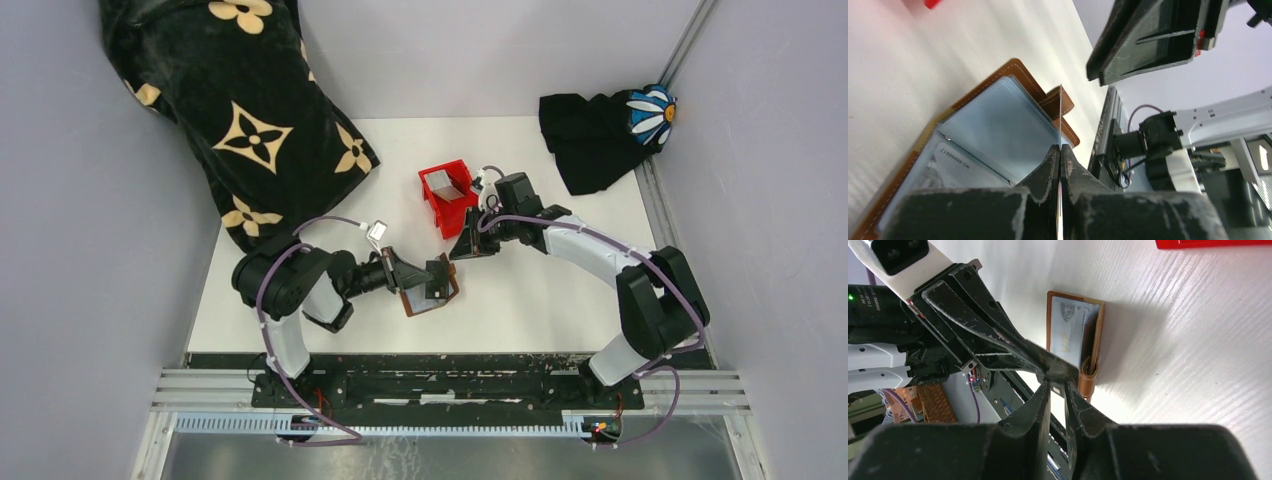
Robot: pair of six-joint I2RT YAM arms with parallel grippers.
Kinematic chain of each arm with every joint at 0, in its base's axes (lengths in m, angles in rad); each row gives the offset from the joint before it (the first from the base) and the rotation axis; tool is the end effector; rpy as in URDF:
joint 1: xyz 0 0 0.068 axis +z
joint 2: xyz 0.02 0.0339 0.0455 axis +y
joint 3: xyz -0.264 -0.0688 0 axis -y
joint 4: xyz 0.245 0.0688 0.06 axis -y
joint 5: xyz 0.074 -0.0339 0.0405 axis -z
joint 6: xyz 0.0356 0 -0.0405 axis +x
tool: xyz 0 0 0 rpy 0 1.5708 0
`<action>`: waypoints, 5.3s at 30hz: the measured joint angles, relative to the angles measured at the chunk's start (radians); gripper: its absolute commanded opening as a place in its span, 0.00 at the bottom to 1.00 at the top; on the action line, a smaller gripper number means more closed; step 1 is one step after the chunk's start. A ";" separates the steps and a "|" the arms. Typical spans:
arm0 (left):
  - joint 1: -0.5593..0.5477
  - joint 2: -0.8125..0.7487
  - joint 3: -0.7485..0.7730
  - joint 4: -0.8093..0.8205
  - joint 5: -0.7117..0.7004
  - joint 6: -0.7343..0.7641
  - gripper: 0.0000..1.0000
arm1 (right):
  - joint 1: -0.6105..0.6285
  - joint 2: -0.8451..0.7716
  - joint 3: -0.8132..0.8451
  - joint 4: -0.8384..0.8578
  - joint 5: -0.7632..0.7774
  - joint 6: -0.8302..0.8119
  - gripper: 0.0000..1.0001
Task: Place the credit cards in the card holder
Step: Pick up the credit card from the storage box, then insert the credit card into the card holder.
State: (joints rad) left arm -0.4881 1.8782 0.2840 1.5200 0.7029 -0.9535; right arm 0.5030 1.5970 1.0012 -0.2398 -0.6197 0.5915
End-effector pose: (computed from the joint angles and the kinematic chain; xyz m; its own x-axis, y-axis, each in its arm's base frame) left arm 0.2144 -0.1399 0.1113 -0.7940 -0.2829 -0.5382 0.4833 0.2434 -0.8409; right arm 0.2813 0.1784 0.2132 -0.9486 -0.0038 -0.3166 -0.2467 0.6355 0.7316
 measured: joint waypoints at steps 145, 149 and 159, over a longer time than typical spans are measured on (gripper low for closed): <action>-0.293 -0.531 -0.074 -0.792 -0.827 -0.205 0.03 | 0.162 0.167 0.060 -0.172 0.437 -0.126 0.01; -0.293 -0.528 -0.074 -0.792 -0.826 -0.206 0.03 | 0.162 0.167 0.058 -0.172 0.437 -0.126 0.01; -0.293 -0.480 -0.074 -0.777 -0.823 -0.222 0.03 | 0.162 0.167 0.055 -0.169 0.436 -0.126 0.01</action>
State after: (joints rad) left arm -0.7807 1.3987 0.2104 0.7429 -0.1200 -1.1755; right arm 0.6647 1.7645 1.0557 -0.4084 -0.1833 0.4652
